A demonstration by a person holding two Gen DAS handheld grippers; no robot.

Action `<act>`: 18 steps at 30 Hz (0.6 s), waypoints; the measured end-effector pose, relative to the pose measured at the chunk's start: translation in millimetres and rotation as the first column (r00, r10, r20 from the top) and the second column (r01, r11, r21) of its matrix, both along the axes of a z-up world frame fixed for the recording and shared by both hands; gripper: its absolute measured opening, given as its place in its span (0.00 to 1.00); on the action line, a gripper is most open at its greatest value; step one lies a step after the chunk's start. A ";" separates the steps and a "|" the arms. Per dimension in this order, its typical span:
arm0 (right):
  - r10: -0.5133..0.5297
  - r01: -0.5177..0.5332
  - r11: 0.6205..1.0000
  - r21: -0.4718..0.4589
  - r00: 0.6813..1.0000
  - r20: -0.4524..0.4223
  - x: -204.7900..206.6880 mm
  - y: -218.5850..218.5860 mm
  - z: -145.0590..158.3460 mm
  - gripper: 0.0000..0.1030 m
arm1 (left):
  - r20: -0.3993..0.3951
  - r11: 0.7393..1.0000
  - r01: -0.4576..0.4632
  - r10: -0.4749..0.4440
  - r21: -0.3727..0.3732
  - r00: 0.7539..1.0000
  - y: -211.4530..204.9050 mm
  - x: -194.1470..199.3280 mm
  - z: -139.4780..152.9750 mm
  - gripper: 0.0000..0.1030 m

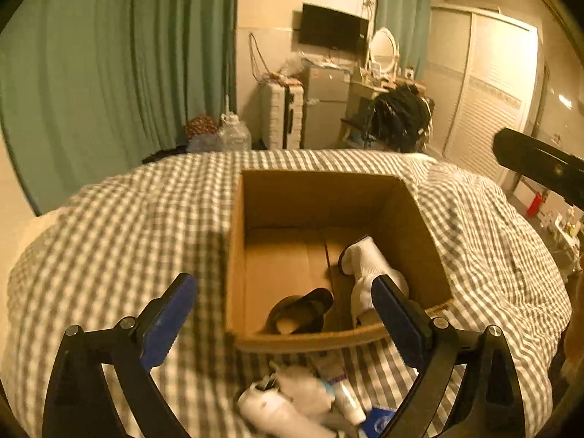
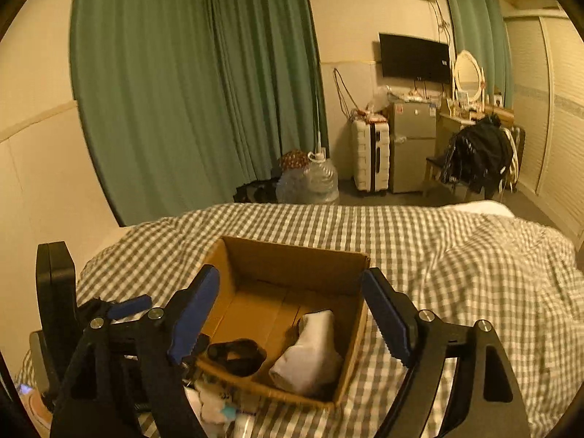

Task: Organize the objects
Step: 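Carry both items over the box and open both tools to drop them, then grasp the paper tape roll with the left tool while the right tool grasps the tissue pack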

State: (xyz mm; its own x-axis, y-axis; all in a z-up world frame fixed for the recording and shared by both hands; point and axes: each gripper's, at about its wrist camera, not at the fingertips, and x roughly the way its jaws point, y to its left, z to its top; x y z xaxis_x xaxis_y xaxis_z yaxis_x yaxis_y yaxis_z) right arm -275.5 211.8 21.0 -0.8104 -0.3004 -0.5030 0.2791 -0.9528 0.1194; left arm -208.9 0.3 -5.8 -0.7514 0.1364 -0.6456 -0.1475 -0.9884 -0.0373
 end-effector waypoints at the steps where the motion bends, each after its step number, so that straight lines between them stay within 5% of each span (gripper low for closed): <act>1: 0.005 -0.005 1.000 0.006 1.000 -0.011 9.2 0.3 6.3 0.81 | -0.009 1.000 -0.006 0.006 -0.005 1.000 -1.4 7.7 6.4 0.97; 10: 0.032 -0.027 0.997 0.071 0.997 -0.070 84.8 -4.5 44.1 0.86 | -0.019 0.999 -0.031 0.030 -0.022 0.999 -8.0 82.6 13.7 0.98; 18: 0.083 -0.083 0.991 0.105 0.997 0.006 128.3 -8.7 3.5 0.87 | 0.082 0.997 -0.034 0.040 -0.065 0.996 -4.8 110.3 -37.5 0.98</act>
